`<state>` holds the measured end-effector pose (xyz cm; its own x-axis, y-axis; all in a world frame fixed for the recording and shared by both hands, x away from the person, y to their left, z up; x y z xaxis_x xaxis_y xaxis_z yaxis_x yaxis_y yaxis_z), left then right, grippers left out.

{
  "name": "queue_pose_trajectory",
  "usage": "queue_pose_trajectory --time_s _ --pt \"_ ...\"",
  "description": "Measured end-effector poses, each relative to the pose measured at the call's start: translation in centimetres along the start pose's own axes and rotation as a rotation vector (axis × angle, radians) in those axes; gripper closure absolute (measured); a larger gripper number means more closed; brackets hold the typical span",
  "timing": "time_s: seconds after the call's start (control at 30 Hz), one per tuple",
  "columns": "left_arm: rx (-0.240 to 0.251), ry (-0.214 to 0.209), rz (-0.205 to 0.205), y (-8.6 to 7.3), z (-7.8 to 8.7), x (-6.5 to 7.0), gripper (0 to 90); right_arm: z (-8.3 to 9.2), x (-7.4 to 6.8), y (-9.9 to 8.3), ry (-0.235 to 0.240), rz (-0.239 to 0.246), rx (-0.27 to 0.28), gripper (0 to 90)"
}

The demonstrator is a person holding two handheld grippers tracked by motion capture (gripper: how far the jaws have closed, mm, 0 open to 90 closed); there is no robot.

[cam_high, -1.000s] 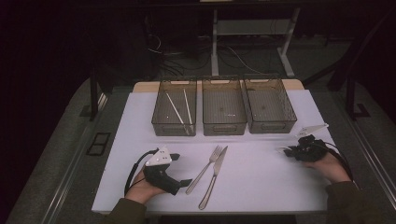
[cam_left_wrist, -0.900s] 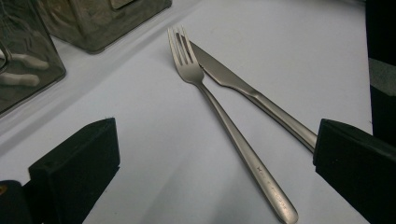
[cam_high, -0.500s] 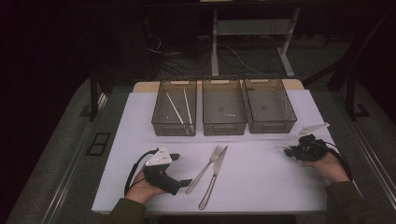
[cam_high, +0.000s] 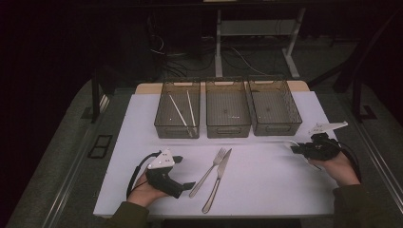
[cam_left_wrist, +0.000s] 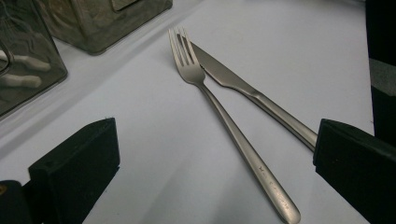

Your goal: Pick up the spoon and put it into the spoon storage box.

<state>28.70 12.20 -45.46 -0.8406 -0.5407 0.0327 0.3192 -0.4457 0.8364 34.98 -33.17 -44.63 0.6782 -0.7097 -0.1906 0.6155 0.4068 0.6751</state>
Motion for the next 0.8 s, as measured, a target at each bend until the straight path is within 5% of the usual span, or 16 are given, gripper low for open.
queue_pose_trajectory --time_s 0.8 --pt "0.000 0.002 0.003 0.0 0.0 0.1 0.0 0.7 -1.9 3.9 0.036 -0.032 0.119 78.9"
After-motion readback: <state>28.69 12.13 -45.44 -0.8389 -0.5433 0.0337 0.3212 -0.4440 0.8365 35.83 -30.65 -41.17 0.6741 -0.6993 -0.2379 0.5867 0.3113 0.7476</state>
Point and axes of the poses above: each handheld gripper's, and its own axes: z roughly backward along the jaws, y roughly out of its top, x roughly to its right, the point moved 4 cm from there along -z, roughly forward along the jaws, and after that the axes turned 7 degrees about y, right-handed, at the moved point
